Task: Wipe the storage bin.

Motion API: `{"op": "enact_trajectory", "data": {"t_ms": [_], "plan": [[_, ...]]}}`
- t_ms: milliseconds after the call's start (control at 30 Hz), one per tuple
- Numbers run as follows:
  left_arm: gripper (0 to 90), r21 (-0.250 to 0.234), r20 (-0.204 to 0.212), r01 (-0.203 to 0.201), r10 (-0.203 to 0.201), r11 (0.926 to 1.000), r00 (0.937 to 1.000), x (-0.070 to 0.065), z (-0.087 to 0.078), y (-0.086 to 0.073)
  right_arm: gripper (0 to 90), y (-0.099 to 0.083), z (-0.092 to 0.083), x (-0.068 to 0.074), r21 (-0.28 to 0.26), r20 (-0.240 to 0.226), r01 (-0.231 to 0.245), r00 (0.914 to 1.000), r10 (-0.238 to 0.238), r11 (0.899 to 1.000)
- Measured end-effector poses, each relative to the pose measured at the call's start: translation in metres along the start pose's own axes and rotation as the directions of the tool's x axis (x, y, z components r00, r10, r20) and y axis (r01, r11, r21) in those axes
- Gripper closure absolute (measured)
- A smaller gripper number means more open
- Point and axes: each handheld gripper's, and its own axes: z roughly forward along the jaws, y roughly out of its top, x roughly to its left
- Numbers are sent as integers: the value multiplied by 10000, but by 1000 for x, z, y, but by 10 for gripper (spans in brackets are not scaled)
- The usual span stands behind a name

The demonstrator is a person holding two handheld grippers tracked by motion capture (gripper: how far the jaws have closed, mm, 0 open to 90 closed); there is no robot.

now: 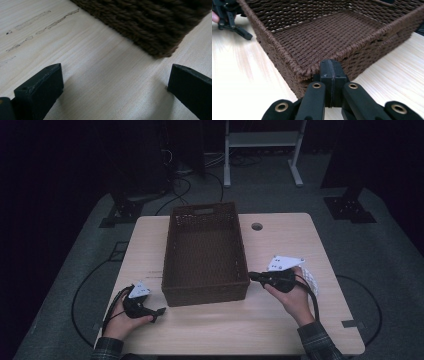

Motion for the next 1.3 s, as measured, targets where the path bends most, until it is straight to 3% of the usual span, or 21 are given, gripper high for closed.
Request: {"op": "enact_trajectory", "data": {"t_ms": [300,567,767,1033,1300], "plan": [[0,-49,1,50,-50,10000,10000,0,0,0,897,4,5,10,58,-326,251,9992,-249,9997],[0,-46,2,49,-49,10000,10000,0,0,0,851,-6,3,5,157,86,-37,10000,36,9999],[0,-49,-3,45,-45,10000,10000,0,0,0,691,-20,-4,-1,140,552,-609,9967,601,9980],[0,-42,0,38,-38,10000,10000,0,0,0,433,-44,-9,0,286,1170,-898,9894,858,9956],[0,-45,0,43,-43,10000,10000,0,0,0,299,-66,-9,6,877,1382,-1127,9853,999,9898]]}}
